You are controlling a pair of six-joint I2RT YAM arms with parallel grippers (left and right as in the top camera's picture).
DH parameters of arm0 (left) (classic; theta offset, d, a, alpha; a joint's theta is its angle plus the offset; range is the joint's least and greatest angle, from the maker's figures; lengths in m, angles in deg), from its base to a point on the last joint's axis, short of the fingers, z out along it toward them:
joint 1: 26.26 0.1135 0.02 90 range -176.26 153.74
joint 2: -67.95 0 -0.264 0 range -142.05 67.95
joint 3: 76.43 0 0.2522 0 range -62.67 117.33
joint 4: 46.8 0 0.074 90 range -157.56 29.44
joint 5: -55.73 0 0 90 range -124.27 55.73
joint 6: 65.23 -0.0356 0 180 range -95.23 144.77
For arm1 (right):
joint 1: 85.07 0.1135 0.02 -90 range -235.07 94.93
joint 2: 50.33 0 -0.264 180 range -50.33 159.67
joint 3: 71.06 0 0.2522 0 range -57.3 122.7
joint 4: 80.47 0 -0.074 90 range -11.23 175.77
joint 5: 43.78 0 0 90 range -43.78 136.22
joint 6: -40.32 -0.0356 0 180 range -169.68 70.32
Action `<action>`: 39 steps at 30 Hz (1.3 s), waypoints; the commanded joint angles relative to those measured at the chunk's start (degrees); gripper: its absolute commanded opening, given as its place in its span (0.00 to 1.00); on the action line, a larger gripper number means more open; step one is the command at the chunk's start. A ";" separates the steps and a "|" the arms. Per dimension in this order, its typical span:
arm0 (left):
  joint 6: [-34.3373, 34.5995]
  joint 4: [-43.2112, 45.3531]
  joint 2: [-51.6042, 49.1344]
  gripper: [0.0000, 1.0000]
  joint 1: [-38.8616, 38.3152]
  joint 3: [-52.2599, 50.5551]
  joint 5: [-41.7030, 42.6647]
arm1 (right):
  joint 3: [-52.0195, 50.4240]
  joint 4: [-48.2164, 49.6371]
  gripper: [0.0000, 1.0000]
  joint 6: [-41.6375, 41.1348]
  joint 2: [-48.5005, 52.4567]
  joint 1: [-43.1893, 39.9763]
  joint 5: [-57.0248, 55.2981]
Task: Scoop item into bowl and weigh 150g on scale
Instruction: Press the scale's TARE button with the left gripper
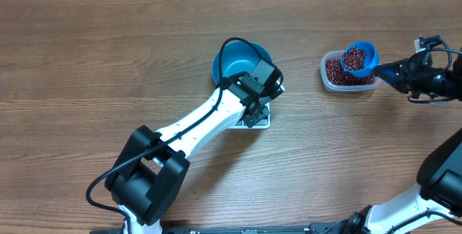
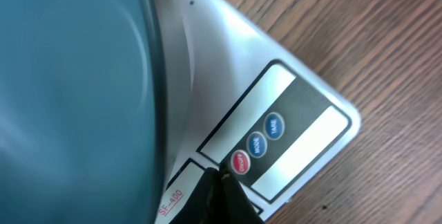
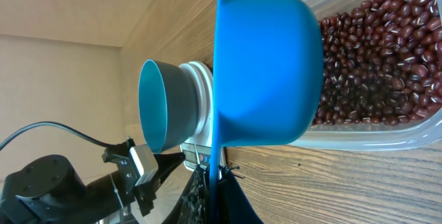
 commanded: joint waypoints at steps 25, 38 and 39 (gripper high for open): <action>4.81 9.90 0.28 0.04 -6.80 -9.77 -16.17 | -0.07 -0.11 0.04 0.87 0.04 -0.24 0.81; 4.50 12.37 0.26 0.04 -6.73 -9.77 -16.39 | -0.07 -0.07 0.04 0.87 0.04 -0.24 0.81; 4.52 12.37 0.26 0.04 -6.73 -9.77 -16.39 | -0.07 -0.07 0.04 0.87 0.04 -0.24 0.81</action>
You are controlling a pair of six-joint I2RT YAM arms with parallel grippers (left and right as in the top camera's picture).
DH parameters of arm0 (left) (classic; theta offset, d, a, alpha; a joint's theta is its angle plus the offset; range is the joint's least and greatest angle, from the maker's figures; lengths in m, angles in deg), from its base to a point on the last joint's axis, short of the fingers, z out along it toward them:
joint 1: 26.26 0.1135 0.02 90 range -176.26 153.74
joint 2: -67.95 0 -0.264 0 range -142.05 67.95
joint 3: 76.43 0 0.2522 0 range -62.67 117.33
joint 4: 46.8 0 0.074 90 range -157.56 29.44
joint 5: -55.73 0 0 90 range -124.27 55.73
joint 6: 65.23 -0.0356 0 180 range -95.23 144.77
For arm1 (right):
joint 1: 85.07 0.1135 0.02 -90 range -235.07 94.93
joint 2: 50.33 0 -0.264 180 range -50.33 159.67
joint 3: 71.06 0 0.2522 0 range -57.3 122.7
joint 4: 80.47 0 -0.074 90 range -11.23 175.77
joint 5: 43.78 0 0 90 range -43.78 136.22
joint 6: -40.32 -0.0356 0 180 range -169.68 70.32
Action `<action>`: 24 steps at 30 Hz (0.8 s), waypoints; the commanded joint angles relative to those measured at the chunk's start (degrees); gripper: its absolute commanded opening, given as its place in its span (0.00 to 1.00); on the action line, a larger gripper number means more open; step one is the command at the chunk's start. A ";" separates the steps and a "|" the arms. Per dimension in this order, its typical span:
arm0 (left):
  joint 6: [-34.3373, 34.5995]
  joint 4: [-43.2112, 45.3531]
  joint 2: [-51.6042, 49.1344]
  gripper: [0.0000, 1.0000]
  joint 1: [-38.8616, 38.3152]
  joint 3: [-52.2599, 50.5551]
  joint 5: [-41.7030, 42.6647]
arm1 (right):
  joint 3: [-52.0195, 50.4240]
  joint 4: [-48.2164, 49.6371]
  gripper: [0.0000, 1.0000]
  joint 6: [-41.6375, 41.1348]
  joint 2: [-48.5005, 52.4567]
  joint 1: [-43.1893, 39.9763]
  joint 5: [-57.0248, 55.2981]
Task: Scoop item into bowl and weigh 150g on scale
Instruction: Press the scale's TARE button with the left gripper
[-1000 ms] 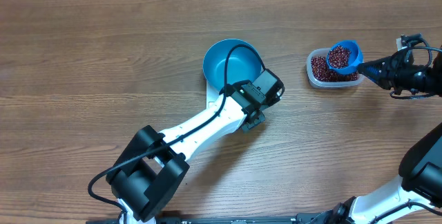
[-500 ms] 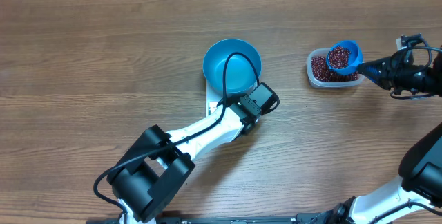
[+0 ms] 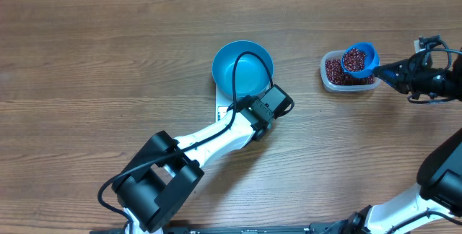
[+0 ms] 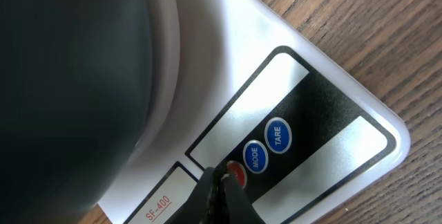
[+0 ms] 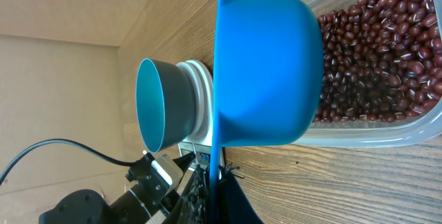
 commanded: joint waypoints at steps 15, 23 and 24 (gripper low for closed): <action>0.17 0.66 -1.88 0.04 -0.35 -0.55 -1.57 | -0.07 0.20 0.04 0.90 0.04 -0.24 1.36; -1.14 0.42 -2.08 0.04 -0.39 -0.55 -0.57 | -0.07 0.15 0.04 0.87 0.04 -0.22 1.36; -1.25 0.44 -2.10 0.04 -0.39 -0.55 -0.44 | -0.07 0.13 0.04 0.87 0.04 -0.22 1.36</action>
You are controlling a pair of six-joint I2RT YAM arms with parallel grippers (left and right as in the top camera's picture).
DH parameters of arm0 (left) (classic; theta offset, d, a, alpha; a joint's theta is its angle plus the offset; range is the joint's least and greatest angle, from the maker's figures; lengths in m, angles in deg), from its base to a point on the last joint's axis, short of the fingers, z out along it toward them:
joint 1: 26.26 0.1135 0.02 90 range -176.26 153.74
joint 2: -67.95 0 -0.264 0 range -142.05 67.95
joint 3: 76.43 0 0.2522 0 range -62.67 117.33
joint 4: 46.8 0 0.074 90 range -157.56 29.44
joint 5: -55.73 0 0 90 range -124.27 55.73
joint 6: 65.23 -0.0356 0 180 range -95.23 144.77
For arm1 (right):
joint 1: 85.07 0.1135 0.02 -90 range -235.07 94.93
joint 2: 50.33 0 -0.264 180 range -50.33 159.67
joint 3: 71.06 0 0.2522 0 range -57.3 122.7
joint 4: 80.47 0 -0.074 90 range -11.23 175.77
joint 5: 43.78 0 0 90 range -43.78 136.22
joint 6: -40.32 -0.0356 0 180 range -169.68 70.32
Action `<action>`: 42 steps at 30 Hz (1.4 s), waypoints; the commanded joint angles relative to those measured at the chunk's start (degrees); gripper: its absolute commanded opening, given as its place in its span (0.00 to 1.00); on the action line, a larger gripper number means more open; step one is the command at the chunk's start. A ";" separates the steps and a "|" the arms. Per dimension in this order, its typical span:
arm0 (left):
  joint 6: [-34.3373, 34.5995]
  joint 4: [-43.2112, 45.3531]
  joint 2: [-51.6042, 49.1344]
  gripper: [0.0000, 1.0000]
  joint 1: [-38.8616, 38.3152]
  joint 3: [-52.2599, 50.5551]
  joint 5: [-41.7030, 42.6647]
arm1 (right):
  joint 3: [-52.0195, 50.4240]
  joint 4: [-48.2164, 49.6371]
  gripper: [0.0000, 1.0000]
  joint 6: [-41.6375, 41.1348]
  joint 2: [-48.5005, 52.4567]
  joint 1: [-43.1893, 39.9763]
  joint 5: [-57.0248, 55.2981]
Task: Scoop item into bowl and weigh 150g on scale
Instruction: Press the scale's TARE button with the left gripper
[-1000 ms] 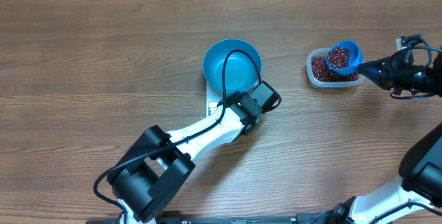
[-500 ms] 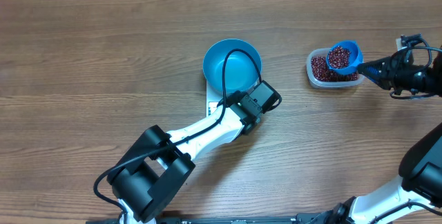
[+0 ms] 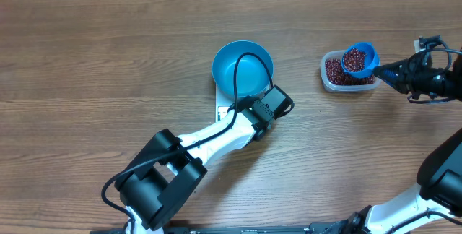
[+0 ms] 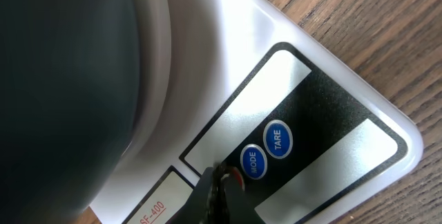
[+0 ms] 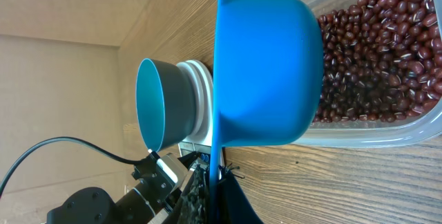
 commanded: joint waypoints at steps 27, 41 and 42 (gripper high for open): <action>-2.21 1.42 -1.51 0.04 -0.35 -1.05 1.92 | -0.07 0.15 0.04 0.90 0.04 -0.24 1.36; -2.01 1.38 -1.53 0.04 -0.35 -1.09 2.08 | -0.07 -0.07 0.04 0.90 0.04 -0.22 1.36; -2.01 1.38 -1.53 0.04 -0.35 -1.09 2.10 | -0.07 -0.07 0.04 0.90 0.04 -0.22 1.36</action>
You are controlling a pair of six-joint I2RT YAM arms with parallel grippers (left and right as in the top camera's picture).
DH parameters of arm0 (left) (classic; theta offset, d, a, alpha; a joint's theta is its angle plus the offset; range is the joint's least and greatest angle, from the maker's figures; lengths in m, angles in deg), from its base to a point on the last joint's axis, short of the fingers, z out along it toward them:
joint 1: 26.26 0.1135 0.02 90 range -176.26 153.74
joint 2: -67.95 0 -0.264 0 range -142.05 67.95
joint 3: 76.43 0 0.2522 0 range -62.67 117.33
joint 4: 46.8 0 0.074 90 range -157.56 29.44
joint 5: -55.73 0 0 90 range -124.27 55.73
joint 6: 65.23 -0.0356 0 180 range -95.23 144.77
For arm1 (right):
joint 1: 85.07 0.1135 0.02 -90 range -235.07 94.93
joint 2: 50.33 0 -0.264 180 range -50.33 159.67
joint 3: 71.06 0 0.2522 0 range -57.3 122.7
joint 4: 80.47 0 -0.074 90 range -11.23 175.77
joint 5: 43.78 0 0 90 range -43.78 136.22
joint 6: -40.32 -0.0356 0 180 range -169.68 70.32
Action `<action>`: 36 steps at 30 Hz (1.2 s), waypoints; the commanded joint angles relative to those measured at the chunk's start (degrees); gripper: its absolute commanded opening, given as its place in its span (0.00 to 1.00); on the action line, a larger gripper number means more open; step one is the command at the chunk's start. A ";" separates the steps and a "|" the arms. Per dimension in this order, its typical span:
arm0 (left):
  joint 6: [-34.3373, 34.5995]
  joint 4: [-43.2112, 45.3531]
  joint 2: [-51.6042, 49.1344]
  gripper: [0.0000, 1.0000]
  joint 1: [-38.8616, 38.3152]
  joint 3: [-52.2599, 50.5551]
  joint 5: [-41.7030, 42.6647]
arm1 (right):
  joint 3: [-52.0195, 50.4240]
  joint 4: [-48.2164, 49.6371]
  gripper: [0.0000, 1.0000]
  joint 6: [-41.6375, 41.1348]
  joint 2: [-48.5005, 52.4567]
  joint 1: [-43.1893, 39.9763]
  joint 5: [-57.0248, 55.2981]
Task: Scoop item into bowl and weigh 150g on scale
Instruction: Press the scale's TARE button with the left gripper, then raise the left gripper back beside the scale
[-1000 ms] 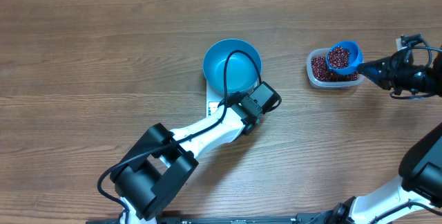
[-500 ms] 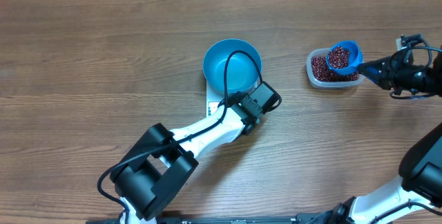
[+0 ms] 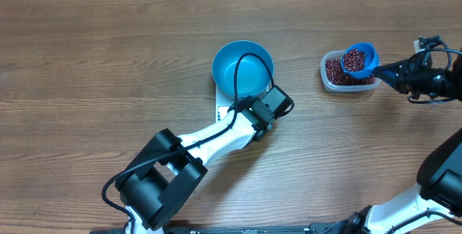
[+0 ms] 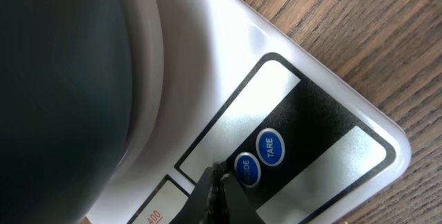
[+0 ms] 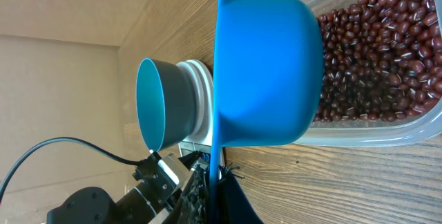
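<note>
A blue bowl [image 3: 242,71] stands on the white scale [image 4: 228,37]; its inside is bare blue, with no beans showing. My left gripper [image 4: 219,177] is shut, its tips resting on the scale's black button panel just left of the MODE button [image 4: 246,169], with the TARE button [image 4: 270,146] beside that. The red button is hidden under the tips. My right gripper [image 5: 214,179] is shut on the handle of a blue scoop [image 3: 359,58] filled with red beans. The scoop hangs over the clear bean container [image 3: 346,74].
The left arm [image 3: 209,136] lies across the lower part of the scale and hides most of it from overhead. Its cable loops over the bowl. Bare wooden table [image 3: 108,61] surrounds everything.
The left fingertips have shifted a little on the panel: the red button peeked out beside them, and it is now fully covered. The right gripper and scoop have not moved.
The left wrist first hung over the bowl's right edge, with its shut tips just off the red button. Then it was lower on the scale with the tips on that button, where they remain. The right gripper held the bean-filled scoop over the container throughout.
</note>
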 commanded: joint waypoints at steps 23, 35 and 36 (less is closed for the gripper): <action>-0.57 -3.28 -0.33 0.04 -1.36 0.17 0.52 | -0.07 -0.50 0.04 0.94 0.04 -0.24 1.38; 4.87 -8.96 14.21 0.04 -5.57 0.20 0.48 | -0.07 -0.50 0.04 0.98 0.04 -0.24 1.36; 5.31 -9.49 15.93 0.04 -5.38 0.20 0.50 | -0.07 -0.50 0.04 1.01 0.04 -0.24 1.36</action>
